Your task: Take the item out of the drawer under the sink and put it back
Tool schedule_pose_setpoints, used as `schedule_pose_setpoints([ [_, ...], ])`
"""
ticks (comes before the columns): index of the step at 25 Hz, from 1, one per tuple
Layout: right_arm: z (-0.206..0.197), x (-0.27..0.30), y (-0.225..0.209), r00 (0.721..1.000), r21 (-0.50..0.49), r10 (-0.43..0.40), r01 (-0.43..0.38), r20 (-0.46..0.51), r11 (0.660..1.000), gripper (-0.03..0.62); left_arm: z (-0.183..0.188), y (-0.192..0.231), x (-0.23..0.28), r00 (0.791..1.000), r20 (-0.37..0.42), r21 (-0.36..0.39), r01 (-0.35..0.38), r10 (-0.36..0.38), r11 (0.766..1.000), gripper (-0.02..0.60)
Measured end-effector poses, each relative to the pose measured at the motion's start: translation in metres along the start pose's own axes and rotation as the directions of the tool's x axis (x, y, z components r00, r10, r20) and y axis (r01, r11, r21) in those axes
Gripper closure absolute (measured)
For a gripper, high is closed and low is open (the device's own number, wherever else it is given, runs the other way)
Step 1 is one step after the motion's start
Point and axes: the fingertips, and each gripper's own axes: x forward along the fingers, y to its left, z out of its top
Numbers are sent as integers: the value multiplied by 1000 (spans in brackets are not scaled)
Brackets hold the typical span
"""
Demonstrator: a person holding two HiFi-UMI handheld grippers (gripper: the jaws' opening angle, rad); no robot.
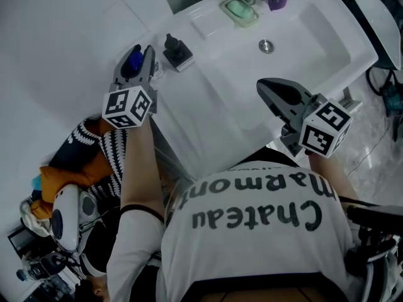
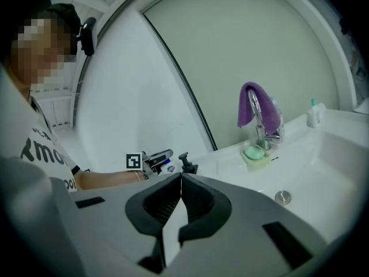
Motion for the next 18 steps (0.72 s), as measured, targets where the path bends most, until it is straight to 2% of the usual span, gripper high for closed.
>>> schedule_pose_setpoints([
  [18,3,-8,-5,999,7,-42,42,11,999,582,5,9,20,1000,14,10,-19,18,1000,449],
])
